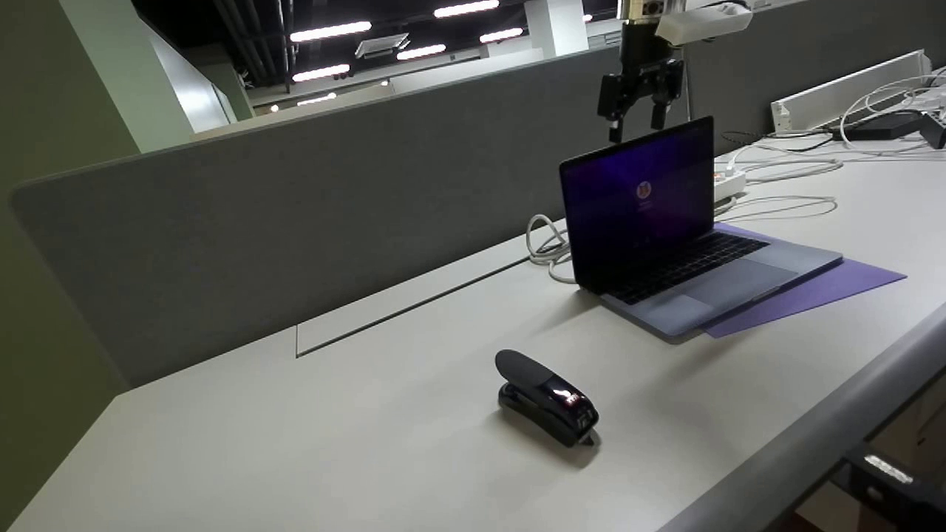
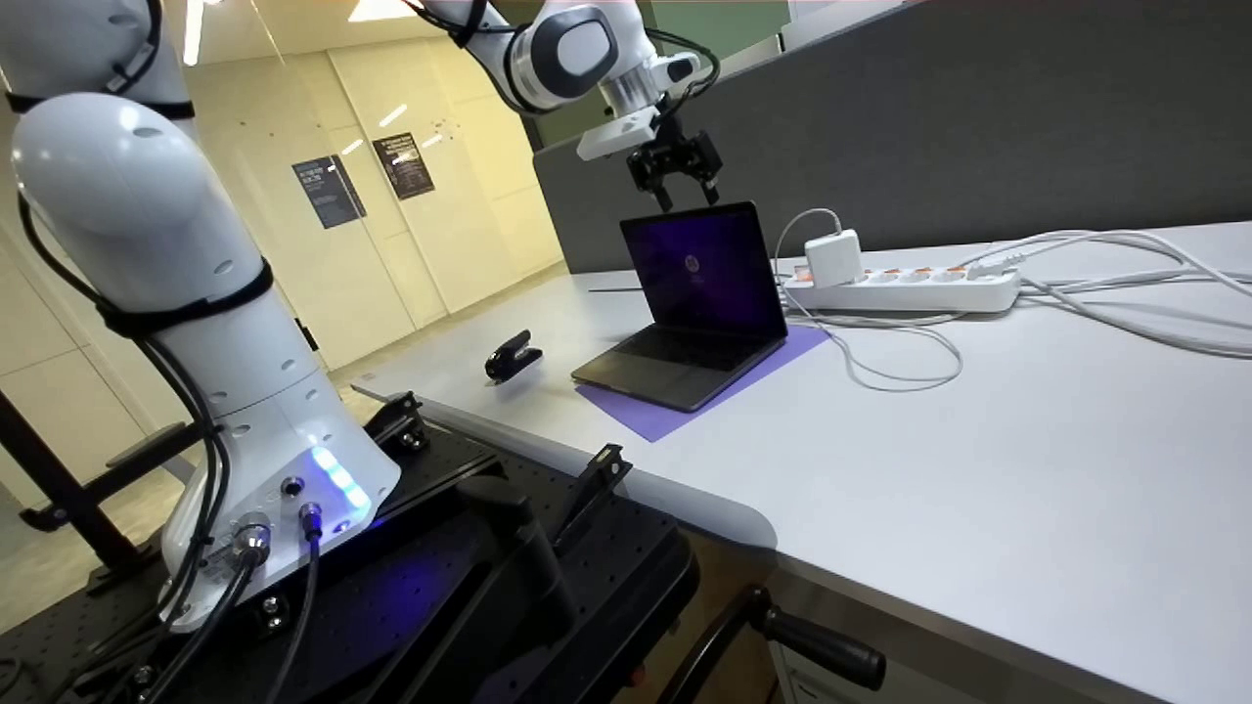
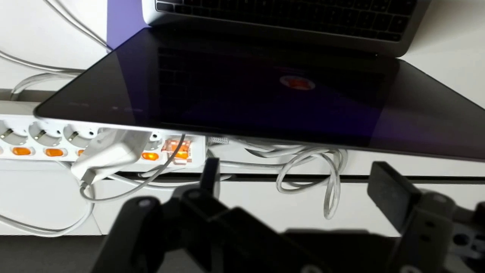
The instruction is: Close the laptop
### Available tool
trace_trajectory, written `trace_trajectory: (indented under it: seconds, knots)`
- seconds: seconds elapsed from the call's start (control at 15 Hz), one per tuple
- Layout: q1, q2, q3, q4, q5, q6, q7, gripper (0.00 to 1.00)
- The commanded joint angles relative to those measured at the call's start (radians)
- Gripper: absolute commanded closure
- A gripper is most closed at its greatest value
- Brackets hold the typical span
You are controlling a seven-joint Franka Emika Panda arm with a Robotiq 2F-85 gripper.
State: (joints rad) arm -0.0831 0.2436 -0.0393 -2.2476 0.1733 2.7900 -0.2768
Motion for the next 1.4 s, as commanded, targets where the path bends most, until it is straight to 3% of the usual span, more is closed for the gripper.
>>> trace_trajectory:
  seconds: [0.0, 1.33]
  knots:
    - [-0.027, 0.021, 0.028, 0.028, -0.011, -0.004, 0.000, 0.00]
    - [-0.031, 0.000, 0.076, -0.041, 0.000, -0.090, 0.004, 0.00]
